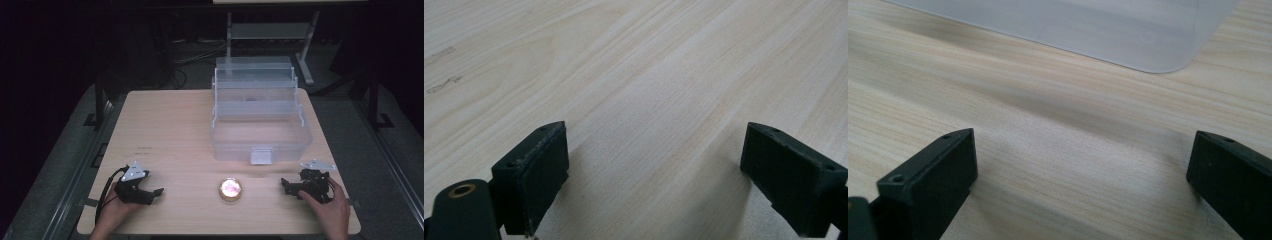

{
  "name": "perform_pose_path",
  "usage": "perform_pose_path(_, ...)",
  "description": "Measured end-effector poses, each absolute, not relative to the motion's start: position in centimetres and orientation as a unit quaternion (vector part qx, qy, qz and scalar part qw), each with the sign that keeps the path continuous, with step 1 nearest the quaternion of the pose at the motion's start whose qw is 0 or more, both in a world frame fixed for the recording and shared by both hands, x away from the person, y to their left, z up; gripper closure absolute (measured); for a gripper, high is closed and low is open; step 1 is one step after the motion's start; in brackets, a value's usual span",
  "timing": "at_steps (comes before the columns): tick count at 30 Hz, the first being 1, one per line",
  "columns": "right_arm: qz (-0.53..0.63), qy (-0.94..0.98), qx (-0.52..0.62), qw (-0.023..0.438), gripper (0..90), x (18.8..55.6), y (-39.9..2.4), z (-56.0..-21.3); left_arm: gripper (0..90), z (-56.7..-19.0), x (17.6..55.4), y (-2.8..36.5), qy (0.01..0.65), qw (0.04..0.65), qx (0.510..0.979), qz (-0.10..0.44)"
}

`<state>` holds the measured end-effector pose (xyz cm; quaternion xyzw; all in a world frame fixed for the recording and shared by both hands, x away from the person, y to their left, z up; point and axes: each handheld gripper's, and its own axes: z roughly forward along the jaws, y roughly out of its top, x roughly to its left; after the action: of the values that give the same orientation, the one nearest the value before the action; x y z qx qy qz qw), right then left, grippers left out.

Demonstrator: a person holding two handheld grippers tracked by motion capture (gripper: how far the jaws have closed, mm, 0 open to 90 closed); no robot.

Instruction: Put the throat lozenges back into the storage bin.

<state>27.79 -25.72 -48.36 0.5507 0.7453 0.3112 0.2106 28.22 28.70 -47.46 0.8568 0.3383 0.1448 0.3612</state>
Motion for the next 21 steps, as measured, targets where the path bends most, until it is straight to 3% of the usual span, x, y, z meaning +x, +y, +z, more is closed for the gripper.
perform_pose_path(21, 0.311, 0.745, 0.551, 0.211, 0.0, 27.79, -25.72, -48.36, 11.9, -46.6, 28.14, 28.17, 0.349, 0.342, 0.864, 0.125)
